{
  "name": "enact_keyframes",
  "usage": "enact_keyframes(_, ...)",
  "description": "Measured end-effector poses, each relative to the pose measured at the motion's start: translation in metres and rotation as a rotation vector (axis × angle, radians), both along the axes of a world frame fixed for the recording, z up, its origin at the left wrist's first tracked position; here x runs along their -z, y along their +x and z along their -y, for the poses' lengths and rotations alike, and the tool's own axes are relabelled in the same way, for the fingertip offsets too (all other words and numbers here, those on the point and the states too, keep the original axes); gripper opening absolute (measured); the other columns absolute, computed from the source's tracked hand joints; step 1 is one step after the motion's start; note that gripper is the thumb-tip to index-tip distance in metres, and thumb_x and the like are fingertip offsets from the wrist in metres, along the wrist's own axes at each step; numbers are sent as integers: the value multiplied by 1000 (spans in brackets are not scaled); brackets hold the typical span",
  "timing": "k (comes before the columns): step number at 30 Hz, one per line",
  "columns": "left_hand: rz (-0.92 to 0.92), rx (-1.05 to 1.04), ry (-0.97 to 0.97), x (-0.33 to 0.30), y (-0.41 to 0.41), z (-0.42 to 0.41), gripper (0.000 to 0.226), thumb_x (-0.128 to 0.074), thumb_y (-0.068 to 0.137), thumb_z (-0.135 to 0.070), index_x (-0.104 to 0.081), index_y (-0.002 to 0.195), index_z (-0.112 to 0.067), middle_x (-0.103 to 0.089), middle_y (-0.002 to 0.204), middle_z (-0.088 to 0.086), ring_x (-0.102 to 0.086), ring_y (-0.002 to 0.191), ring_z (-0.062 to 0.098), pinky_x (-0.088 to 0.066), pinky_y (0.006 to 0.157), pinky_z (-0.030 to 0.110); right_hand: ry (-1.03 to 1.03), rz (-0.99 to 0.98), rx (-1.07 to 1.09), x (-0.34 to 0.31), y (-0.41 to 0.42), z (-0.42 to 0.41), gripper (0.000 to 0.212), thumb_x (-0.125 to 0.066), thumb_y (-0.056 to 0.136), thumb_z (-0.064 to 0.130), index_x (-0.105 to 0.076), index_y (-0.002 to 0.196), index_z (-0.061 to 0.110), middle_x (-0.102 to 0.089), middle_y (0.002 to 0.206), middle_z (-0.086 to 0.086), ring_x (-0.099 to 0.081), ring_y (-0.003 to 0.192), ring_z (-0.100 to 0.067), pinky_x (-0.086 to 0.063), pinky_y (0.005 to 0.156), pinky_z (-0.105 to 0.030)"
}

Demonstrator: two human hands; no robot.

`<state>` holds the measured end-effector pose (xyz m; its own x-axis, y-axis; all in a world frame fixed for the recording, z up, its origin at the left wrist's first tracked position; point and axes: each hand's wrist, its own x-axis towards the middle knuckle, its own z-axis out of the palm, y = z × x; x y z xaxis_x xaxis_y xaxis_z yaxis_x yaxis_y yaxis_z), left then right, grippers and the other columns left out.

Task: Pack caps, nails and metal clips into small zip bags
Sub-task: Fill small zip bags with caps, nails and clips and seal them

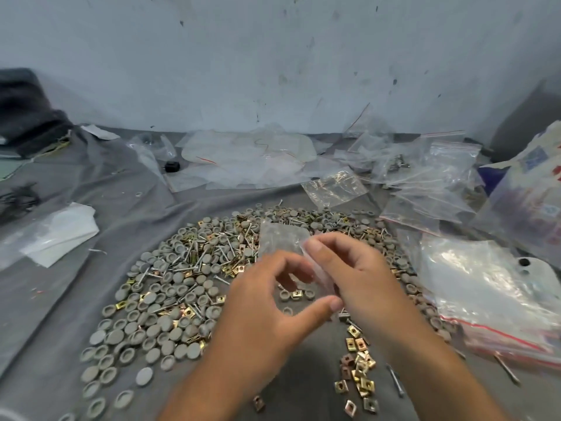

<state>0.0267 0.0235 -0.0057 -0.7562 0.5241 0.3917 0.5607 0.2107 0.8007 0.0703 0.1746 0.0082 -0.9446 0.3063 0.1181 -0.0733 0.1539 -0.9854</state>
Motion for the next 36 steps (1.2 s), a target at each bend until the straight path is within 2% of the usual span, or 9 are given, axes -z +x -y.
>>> enact_keyframes(4, -65, -102, -5, 7, -8, 4, 4, -72, 87, -39, -68, 88, -40, -66, 90, -22, -64, 85, 6, -44, 68, 14, -221, -3, 24, 19, 0, 7, 37, -67, 77, 52, -70, 103, 25, -76, 98, -1, -74, 91, -19, -61, 74, -29)
enact_keyframes(10, -99, -186, -56, 9, -16, 12, 22, -64, 83, -57, -68, 81, -35, -65, 85, -17, -63, 86, 7, -49, 70, 28, -73, -42, -57, 20, 0, 13, 36, -82, 79, 34, -69, 106, 14, -76, 101, -1, -75, 95, -18, -61, 83, -34)
enact_keyframes(15, 116, -129, -46, 4, -20, 18, 27, -70, 73, -58, -73, 75, -32, -69, 69, -11, -61, 61, 2, -45, 56, 18, -9, -4, -57, 24, -3, 14, 10, -70, 94, 23, -73, 99, 15, -76, 90, 2, -72, 82, -10, -61, 75, -31)
enact_keyframes(19, 218, -166, 31, 1, -26, 25, 10, -76, 84, -33, -70, 80, -26, -70, 69, -11, -60, 58, 0, -45, 54, 13, -64, 28, -11, 26, -3, 10, 11, -64, 98, 20, -75, 99, 18, -77, 85, 2, -71, 77, -7, -58, 66, -23)
enact_keyframes(24, -108, -412, -24, 3, -20, 30, 26, -71, 90, -20, -52, 84, -35, -67, 78, -15, -66, 76, -1, -48, 60, 12, 135, 16, 28, 33, -2, 16, 8, -72, 93, 21, -72, 97, 27, -77, 87, 8, -74, 79, -9, -62, 69, -28)
enact_keyframes(27, -309, -468, -81, 3, -22, 33, 22, -68, 91, -9, -62, 85, -29, -70, 89, -14, -66, 81, 3, -53, 70, 28, 203, 17, -98, 37, -2, 17, 11, -72, 93, 26, -66, 100, 33, -73, 95, 14, -71, 83, -7, -60, 71, -26)
enact_keyframes(29, -406, -473, -85, 4, -26, 36, 20, -65, 90, -4, -71, 86, -23, -71, 96, -9, -67, 86, 9, -53, 78, 32, 417, 105, -269, 41, 0, 13, 16, -73, 92, 31, -64, 103, 39, -68, 100, 22, -66, 91, 2, -55, 74, -19)
enact_keyframes(32, -437, -470, -115, 4, -29, 39, 21, -60, 92, -10, -79, 89, -20, -70, 100, -6, -67, 91, 12, -53, 82, 32, 872, 210, -405, 54, 2, 10, 26, -74, 89, 41, -63, 112, 45, -56, 110, 27, -50, 109, 7, -44, 93, -21)
enact_keyframes(36, -424, -419, -172, 6, -31, 39, 26, -58, 91, -9, -80, 99, -22, -67, 101, -4, -63, 93, 16, -51, 83, 31, 971, 245, -453, 59, 2, 12, 23, -73, 90, 42, -65, 111, 44, -50, 115, 23, -49, 114, -4, -46, 100, -35)
